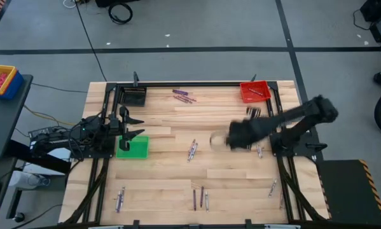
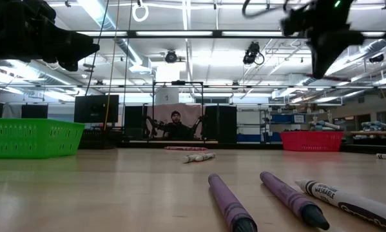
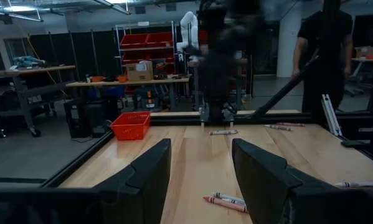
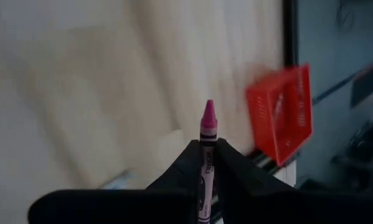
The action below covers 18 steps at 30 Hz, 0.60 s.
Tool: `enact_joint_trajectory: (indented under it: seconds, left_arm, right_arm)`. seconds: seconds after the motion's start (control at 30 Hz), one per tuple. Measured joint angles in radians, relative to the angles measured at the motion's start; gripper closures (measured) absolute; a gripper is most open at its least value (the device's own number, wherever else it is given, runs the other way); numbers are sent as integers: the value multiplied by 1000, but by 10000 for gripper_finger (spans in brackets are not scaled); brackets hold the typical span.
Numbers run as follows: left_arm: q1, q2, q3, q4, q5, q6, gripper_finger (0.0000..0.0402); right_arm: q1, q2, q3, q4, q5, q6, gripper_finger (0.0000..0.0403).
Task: Sort crayons
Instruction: Put the pink crayon into the red bin
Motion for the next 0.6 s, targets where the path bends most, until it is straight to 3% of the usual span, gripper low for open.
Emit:
enact_joint_trajectory:
  seconds: [0.17,0.4,0.6]
  left_arm:
    - [0,0,0,0,0,0,218]
    - [0,0,0,0,0,0,218]
    - [0,0,0,0,0,0,218]
  right_arm:
    - [-349,-111,-123,270,-9,-363,364]
    - [-724,-62,-207,642,-29,-946,364]
    - [-928,54,-212,761,-37,-1107,364]
